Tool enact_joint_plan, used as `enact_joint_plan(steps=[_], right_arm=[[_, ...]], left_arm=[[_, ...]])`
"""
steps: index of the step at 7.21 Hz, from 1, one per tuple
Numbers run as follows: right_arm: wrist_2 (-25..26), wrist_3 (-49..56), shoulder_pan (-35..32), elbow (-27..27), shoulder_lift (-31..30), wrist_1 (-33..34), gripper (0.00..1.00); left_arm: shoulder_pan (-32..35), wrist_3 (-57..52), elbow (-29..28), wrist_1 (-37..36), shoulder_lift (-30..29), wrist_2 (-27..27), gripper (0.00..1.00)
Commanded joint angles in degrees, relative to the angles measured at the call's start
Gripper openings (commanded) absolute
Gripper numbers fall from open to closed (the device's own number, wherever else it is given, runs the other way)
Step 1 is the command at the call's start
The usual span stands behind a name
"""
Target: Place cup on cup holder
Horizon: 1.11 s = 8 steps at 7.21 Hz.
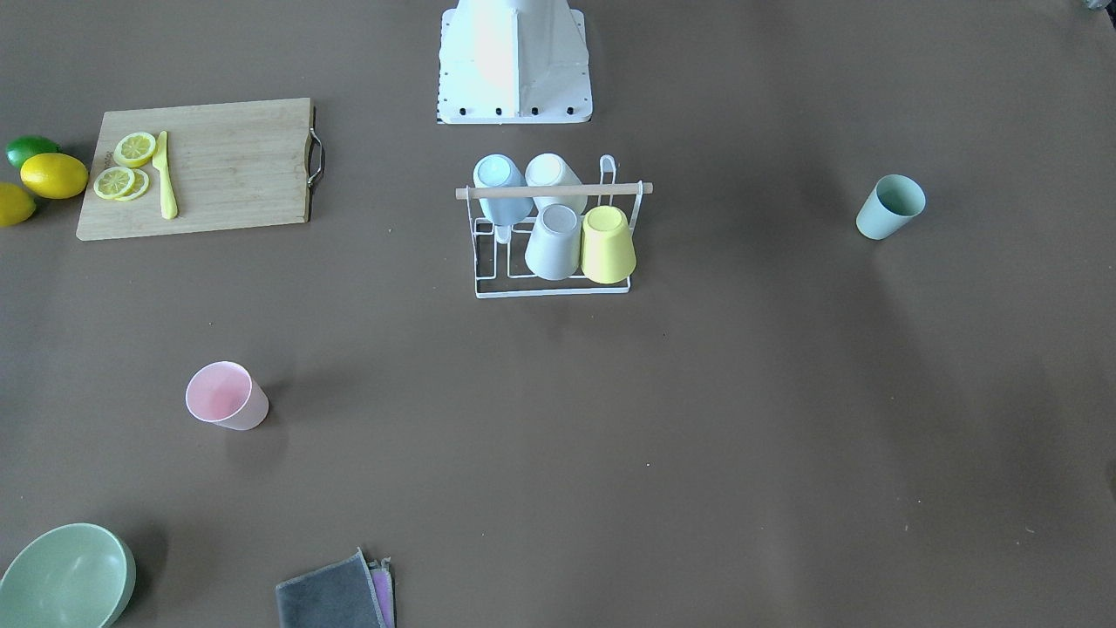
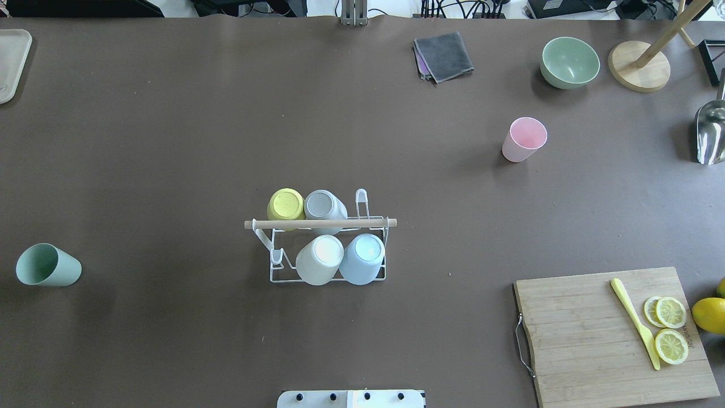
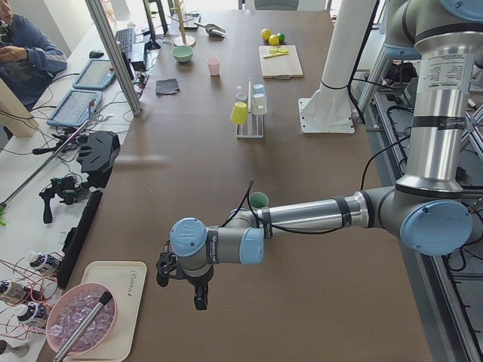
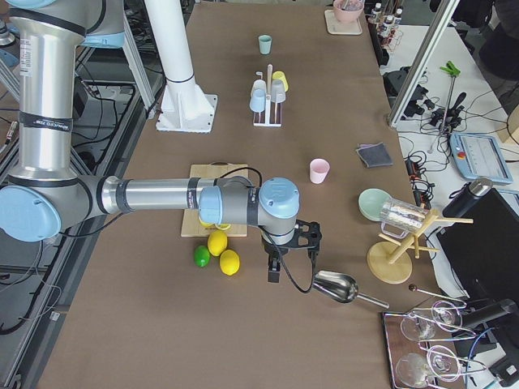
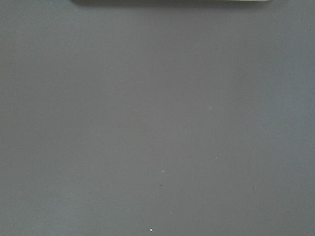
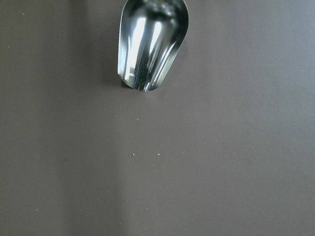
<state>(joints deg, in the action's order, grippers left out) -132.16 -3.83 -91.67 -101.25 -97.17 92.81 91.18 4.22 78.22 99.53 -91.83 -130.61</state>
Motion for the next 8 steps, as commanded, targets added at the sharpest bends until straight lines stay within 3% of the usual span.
enact_joint_plan(steps=[1,8], right_arm=[[-0.03,-0.12,0.0,-0.09,0.05,0.0,1.0],[-0.74,0.14,-0.09,-0.18,-0.21,0.0,1.0]], left_arm=[[-0.03,0.0,-0.09,0.05,-0.01,-0.08,0.98],[-6.17,-0.35,0.09,-1.61,-1.5,0.0,0.98]])
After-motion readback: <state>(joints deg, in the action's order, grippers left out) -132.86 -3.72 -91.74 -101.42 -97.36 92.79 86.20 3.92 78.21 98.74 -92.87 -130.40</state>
